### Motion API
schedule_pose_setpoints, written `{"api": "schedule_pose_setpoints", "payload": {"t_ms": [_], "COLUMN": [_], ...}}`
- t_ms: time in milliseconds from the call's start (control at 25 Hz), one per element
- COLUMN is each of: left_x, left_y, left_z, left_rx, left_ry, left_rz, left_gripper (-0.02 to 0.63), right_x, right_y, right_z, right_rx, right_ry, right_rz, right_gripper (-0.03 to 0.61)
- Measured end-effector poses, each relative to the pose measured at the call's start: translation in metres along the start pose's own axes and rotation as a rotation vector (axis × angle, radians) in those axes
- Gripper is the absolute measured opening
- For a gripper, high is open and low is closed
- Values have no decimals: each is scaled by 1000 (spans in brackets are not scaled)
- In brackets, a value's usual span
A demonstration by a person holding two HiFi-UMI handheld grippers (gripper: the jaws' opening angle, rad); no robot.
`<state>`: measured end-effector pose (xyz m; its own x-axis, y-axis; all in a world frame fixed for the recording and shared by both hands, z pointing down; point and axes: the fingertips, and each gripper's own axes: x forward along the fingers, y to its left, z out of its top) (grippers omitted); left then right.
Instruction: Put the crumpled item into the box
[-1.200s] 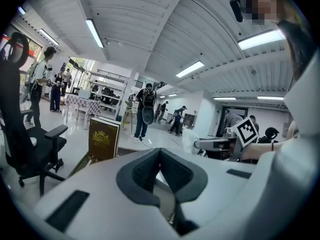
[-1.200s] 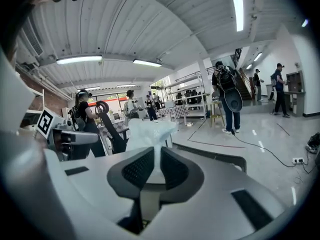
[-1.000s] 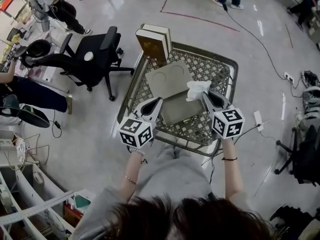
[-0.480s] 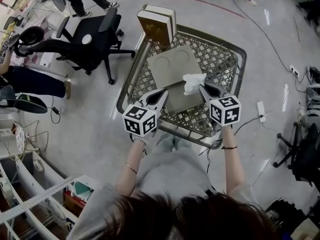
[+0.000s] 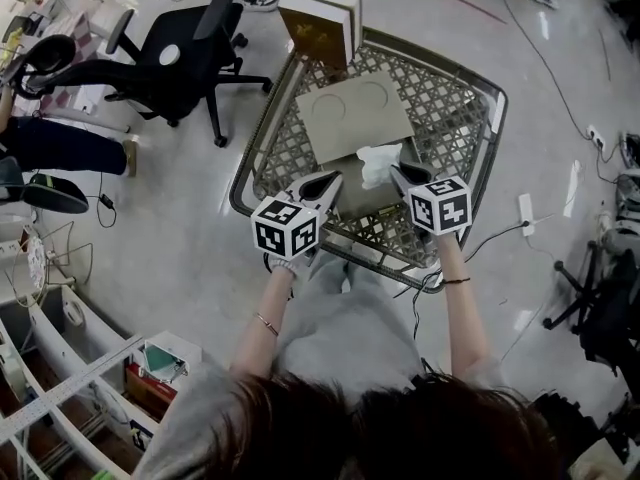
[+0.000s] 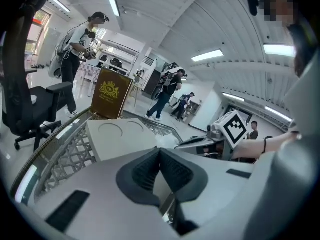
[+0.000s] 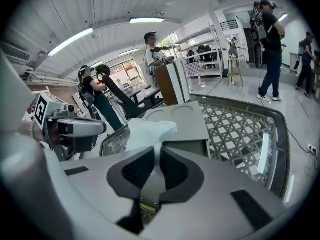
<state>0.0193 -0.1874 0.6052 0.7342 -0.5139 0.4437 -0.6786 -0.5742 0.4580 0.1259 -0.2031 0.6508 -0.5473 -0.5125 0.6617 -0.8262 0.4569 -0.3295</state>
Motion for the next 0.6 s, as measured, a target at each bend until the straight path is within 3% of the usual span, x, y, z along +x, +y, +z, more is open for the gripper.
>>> {"api": "schedule_pose_setpoints", "payload": {"t_ms": [600], "left_x": [23], "left_y": [15], "left_z": [-37], "left_rx": [-89], "left_ry": [92], "left_rz": [-27], "left_gripper": [17], "right_x": [48], "right_y": [-7], "right_z": [-38], "right_rx": [-15], "right_ry": [227], "right_rz": [24], "right_gripper": [57]}}
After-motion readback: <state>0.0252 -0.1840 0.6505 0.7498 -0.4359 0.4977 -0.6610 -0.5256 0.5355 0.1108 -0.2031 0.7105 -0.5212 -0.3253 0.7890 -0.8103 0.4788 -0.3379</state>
